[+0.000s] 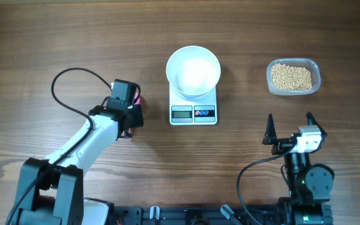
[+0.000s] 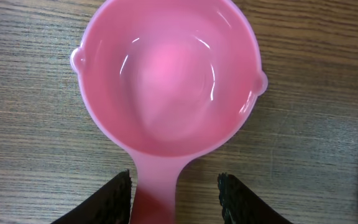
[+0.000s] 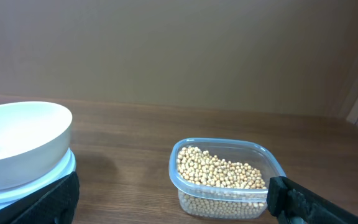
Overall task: Scoop item into bowl and weigh 150g on scale
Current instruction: 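Move the left gripper over the pink scoop and grasp its handle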
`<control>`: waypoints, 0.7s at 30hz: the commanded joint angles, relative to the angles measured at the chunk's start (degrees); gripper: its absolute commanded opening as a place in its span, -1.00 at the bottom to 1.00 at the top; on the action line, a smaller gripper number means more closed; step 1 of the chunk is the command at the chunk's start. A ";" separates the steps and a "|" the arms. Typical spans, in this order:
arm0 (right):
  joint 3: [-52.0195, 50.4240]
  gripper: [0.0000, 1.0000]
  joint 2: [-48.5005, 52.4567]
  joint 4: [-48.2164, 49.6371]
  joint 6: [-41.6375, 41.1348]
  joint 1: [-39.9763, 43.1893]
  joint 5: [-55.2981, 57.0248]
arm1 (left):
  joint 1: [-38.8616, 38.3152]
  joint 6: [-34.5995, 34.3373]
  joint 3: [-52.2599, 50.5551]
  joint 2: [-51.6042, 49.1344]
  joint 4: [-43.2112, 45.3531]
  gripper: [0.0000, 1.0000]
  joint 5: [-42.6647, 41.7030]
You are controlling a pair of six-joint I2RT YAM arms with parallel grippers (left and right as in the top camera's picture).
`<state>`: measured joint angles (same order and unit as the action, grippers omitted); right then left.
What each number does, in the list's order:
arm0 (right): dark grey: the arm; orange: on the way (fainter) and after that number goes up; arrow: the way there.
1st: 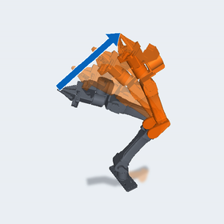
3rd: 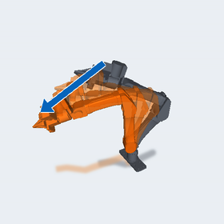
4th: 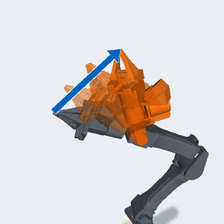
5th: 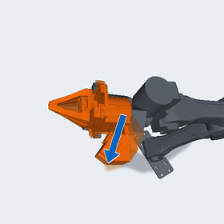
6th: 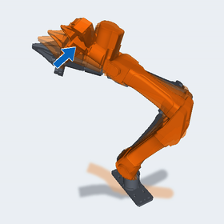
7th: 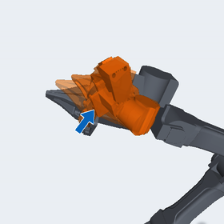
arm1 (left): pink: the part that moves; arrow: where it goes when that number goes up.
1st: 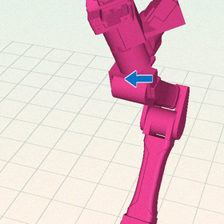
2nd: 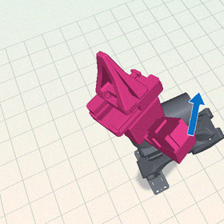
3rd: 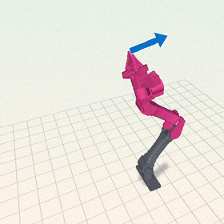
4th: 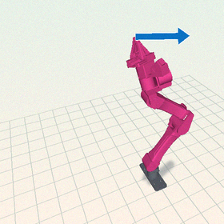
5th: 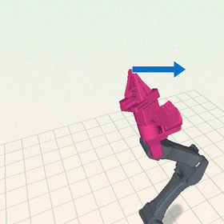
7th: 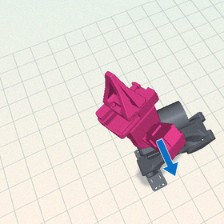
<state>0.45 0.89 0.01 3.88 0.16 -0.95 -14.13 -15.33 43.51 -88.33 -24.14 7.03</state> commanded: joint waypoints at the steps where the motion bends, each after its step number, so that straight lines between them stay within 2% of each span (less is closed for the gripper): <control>1: -0.15 1.00 -0.46 0.33 -0.90 0.24 0.96 | 1.86 0.09 0.74 -0.72 0.20 -0.03 0.55; 21: -0.15 0.99 -0.46 0.33 -0.87 0.24 0.96 | 2.84 0.11 0.76 -3.34 0.87 -0.38 -1.18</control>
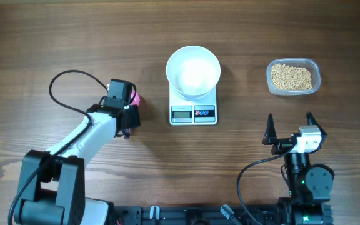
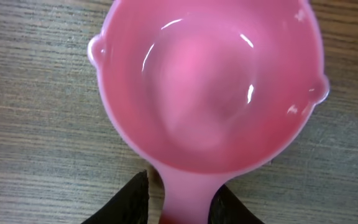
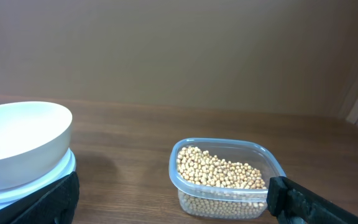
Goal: Scoop item into bowl and weigh 150g on scale
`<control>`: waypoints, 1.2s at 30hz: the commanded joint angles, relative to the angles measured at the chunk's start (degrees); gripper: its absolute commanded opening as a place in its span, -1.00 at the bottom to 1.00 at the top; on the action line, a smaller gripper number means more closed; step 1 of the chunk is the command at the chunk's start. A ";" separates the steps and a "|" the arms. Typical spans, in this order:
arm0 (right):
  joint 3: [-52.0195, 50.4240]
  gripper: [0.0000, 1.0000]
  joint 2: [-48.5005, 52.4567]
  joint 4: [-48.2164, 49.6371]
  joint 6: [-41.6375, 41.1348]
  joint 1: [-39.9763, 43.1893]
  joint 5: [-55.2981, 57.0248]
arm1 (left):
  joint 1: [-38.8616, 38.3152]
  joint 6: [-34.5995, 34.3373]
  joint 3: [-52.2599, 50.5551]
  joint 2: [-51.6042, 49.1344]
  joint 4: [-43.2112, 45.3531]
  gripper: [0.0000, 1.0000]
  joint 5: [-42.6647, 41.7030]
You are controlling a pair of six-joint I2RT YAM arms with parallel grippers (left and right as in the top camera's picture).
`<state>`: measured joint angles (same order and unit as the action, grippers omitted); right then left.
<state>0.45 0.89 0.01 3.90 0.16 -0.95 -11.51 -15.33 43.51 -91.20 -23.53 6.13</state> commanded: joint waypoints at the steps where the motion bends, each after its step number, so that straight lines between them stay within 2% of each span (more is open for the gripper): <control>1: -0.15 0.99 -0.46 0.33 -0.90 0.24 0.96 | 0.22 0.09 0.76 -0.48 0.26 -0.41 -0.28; 8: -0.15 0.99 -0.46 0.33 -0.92 0.24 0.96 | 0.22 -0.31 0.76 -0.42 0.39 -0.65 -0.37; 11: -0.15 1.00 -0.46 0.31 -0.90 0.24 0.96 | 0.22 -1.03 0.83 0.09 0.39 -0.75 -3.45; 17: -0.15 1.00 -0.46 0.33 -0.90 0.24 0.96 | 0.11 -10.25 4.24 9.66 -2.58 -0.91 -9.88; 23: -0.15 1.00 -0.46 0.31 -0.87 0.24 0.96 | 0.11 -21.51 6.67 24.76 -11.72 -0.92 -11.10; 28: -0.15 0.99 -0.46 0.31 -0.90 0.24 0.96 | 0.11 -22.67 6.67 31.28 -17.68 -0.92 -11.32; 35: -0.15 0.99 -0.46 0.35 -1.22 0.24 0.85 | 0.11 -22.67 6.67 31.78 -21.53 -0.92 -16.63; 36: -0.15 0.99 -0.46 0.35 -4.59 0.24 -1.62 | 0.11 -22.71 6.64 31.78 -21.51 -0.92 -17.49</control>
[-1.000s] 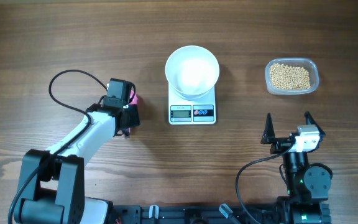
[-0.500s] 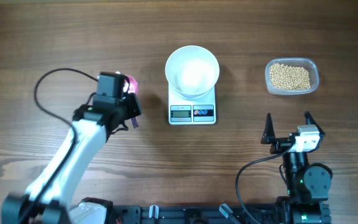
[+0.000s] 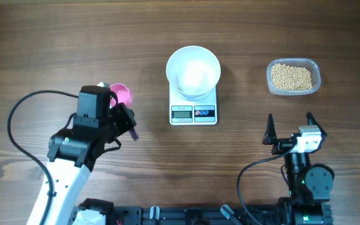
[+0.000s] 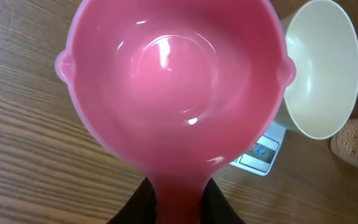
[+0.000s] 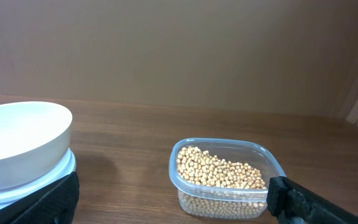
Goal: Scoop item into bowl and weigh 150g on scale
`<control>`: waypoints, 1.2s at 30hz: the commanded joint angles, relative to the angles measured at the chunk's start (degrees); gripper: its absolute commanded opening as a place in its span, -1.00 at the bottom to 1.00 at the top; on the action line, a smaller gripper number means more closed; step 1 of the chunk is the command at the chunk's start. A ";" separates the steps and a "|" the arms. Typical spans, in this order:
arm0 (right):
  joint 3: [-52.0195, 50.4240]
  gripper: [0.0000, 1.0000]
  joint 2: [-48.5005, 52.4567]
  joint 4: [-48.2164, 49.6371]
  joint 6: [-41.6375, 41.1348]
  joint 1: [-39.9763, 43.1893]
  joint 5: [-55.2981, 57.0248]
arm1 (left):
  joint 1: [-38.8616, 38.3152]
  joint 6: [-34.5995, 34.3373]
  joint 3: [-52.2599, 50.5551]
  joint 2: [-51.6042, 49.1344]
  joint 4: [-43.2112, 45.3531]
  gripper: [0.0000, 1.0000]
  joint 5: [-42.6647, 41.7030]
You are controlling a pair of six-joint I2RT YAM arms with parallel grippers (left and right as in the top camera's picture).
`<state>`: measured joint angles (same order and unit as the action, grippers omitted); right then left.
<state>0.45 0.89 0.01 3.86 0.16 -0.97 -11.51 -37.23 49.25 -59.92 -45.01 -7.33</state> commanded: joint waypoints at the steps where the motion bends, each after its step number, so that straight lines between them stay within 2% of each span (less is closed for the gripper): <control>1: -0.15 0.99 -0.46 0.61 -9.11 0.24 -3.89 | 0.11 -0.83 0.90 0.50 -0.02 -0.92 -4.74; 2: -0.15 0.99 -0.46 0.81 -15.45 0.24 -6.01 | 0.11 -1.03 0.92 0.50 -0.02 -0.92 -5.14; 3: -0.15 0.99 -0.46 0.76 -29.44 0.24 -8.57 | 0.11 -3.54 0.90 0.50 -0.07 -0.92 -5.33; 5: -0.15 1.00 -0.46 0.92 -52.35 0.24 -13.09 | 0.11 -6.95 0.90 0.50 -0.11 -0.92 -5.77; 6: -0.15 0.99 -0.46 1.44 -67.71 0.24 -17.66 | 0.11 -9.07 0.90 0.50 -0.09 -0.92 -6.34; 8: -0.15 0.99 -0.44 1.62 -81.37 0.24 -20.59 | 0.11 -13.16 0.90 0.50 -0.09 -0.92 -6.47; 11: -0.15 0.99 -0.39 1.66 -91.43 0.24 -21.07 | -0.20 -22.05 0.90 0.33 -0.09 -0.92 -7.67; 15: -0.15 0.99 -0.39 2.08 -91.95 0.24 -28.33 | -2.56 -28.04 0.90 -0.22 0.02 -0.92 -7.89; 19: -0.15 1.00 -0.35 2.75 -78.71 0.24 -44.28 | -5.79 -29.05 0.90 -0.48 1.18 -0.92 -8.24; 22: 0.37 0.98 -0.35 9.27 -75.14 -0.28 -50.34 | -7.34 -34.49 0.90 -1.68 1.27 -0.92 -8.11; 25: 3.08 0.91 -0.02 9.73 -71.19 -1.77 -50.53 | -8.17 -37.92 0.90 -2.80 1.42 -0.92 -8.09; 30: 5.35 0.79 5.25 9.81 -66.03 -5.29 -50.14 | -8.26 -39.80 0.90 -3.06 2.21 -0.92 -8.09; 36: 14.01 0.79 22.38 9.77 -55.67 -14.03 -44.74 | -8.26 -39.78 0.90 -3.06 2.38 -0.92 -7.15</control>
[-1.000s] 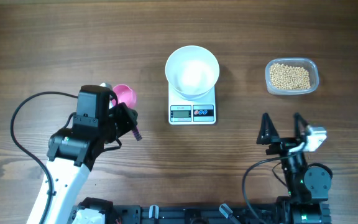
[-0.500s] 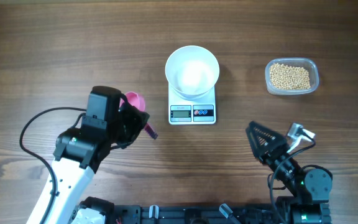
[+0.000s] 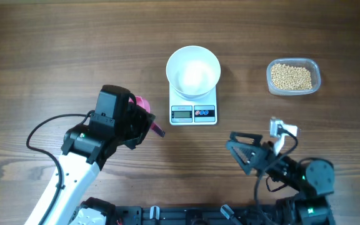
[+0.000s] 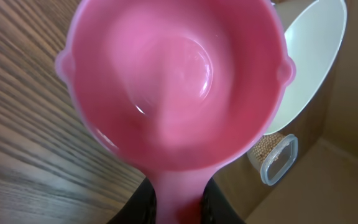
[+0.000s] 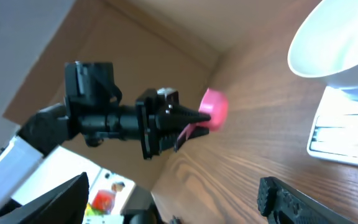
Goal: Scoop item into bowl and weigh 150g on scale
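Note:
An empty pink scoop [image 4: 173, 81] fills the left wrist view, and my left gripper [image 4: 178, 208] is shut on its handle. Overhead, the scoop [image 3: 144, 104] is held above the table just left of the scale [image 3: 193, 113], with the left gripper [image 3: 140, 120] behind it. The empty white bowl [image 3: 193, 72] sits on the scale. A clear tub of soybeans [image 3: 293, 77] stands at the far right. My right gripper [image 3: 239, 152] is open near the front edge, turned to the left; its view shows the scoop [image 5: 214, 107], the bowl [image 5: 347, 43] and the scale [image 5: 344, 142].
Bare wooden table [image 3: 55, 44] lies all around. The left arm's black cable [image 3: 42, 128] loops over the front left of the table. The scale's display [image 3: 181, 113] faces the front edge.
My left gripper has moved right with the scoop, closer to the scale. My right arm, which pointed at the far side, now points left across the table, still open.
First my left gripper stood open around the scoop's handle on the table, left of the scale. Then its fingers closed in on the handle. Later it held the scoop raised farther left, and now near the scale. The right arm stayed still until now.

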`<control>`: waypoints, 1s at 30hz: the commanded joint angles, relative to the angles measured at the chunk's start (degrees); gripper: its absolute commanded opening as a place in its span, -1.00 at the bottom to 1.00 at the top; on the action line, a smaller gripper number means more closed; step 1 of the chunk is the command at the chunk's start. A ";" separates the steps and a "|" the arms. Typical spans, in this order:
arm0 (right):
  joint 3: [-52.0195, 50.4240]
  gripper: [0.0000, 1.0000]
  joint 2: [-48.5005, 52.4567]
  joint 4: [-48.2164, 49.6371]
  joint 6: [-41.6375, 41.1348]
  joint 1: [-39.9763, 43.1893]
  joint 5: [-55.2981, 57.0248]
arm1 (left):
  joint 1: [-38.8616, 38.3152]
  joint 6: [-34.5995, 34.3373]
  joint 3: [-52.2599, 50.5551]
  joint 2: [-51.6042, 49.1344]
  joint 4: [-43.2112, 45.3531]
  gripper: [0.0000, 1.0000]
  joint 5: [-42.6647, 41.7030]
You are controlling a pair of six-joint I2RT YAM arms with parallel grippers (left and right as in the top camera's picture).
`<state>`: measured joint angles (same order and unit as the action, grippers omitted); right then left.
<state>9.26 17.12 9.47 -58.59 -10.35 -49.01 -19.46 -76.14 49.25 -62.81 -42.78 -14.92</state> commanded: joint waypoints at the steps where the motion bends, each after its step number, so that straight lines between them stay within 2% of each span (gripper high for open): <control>1: 7.34 0.79 10.25 0.28 8.66 -6.19 5.35 | -0.31 -0.87 0.90 -0.17 0.15 -0.92 0.50; 6: 15.47 0.79 27.26 0.39 13.70 -20.50 19.08 | -0.31 -1.22 0.90 -0.17 0.13 -0.92 1.05; 8: 19.65 0.77 35.58 0.55 15.13 -27.54 26.03 | -0.31 -3.37 0.90 -0.17 0.11 -0.92 1.07; 10: 22.62 0.75 40.94 0.59 15.08 -31.63 30.45 | -0.31 -5.70 0.90 -0.17 0.07 -0.92 1.05; 13: 26.43 0.62 48.54 2.58 14.86 -36.22 35.36 | -0.31 -8.63 0.90 -0.17 -0.04 -0.92 1.05; 20: 30.23 0.33 57.75 4.66 13.44 -38.82 37.22 | -0.31 -11.67 0.90 -0.17 -0.44 -0.92 1.14; 23: 30.23 0.24 58.42 4.68 13.44 -38.99 37.51 | -0.31 -13.31 0.90 -0.17 -0.74 -0.92 1.49; 26: 30.23 -0.03 58.42 4.81 13.44 -38.99 37.64 | -0.31 -15.34 0.90 -0.17 -1.07 -0.92 1.49; 30: 30.23 -0.14 58.42 4.85 13.44 -38.99 37.64 | -0.31 -16.04 0.90 -0.17 -1.27 -0.92 1.49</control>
<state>38.00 75.00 13.93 -45.19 -49.10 -12.56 -19.46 -90.32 49.25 -62.85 -43.72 -14.46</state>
